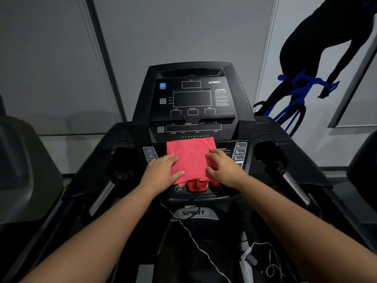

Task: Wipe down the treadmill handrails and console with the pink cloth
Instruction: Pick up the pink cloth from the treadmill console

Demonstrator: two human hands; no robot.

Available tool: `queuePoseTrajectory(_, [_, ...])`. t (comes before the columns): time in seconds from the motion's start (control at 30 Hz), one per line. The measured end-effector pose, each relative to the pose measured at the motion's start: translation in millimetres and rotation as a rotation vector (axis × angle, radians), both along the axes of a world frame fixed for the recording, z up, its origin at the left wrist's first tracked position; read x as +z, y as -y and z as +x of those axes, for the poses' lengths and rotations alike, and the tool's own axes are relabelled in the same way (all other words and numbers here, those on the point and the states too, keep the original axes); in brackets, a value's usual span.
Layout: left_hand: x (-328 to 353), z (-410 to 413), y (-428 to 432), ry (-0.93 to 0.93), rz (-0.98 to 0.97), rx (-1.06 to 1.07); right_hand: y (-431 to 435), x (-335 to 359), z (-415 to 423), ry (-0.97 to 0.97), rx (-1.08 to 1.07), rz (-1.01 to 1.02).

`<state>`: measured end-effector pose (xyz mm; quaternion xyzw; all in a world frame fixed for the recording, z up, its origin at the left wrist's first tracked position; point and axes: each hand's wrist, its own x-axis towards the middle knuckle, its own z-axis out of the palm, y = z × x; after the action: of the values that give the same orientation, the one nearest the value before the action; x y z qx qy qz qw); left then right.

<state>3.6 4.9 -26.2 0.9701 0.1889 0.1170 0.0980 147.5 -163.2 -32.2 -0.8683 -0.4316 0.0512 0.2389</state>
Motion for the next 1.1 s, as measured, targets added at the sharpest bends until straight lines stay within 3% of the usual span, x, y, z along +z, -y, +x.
queuePoseTrajectory(0.37, [-2,7,14,0.218,-0.131,0.060,-4,-5,-9,0.174,-0.047,0.128])
queuePoseTrajectory(0.57, [-3,5,28,0.141,-0.232,0.031,-8,14,-18,0.012,-0.112,0.040])
queuePoseTrajectory(0.73, [20,0,34,-0.094,-0.153,-0.022,1,34,-26,-0.059,-0.017,-0.139])
queuePoseTrajectory(0.83, [27,-5,33,-0.120,-0.143,-0.044,4,42,-30,-0.043,0.008,-0.229])
queuePoseTrajectory(0.93, [29,-9,28,-0.009,-0.221,-0.037,7,50,-34,0.009,-0.002,-0.222])
queuePoseTrajectory(1.1, [40,-13,33,0.331,-0.400,-0.044,11,58,-34,-0.054,-0.097,0.152])
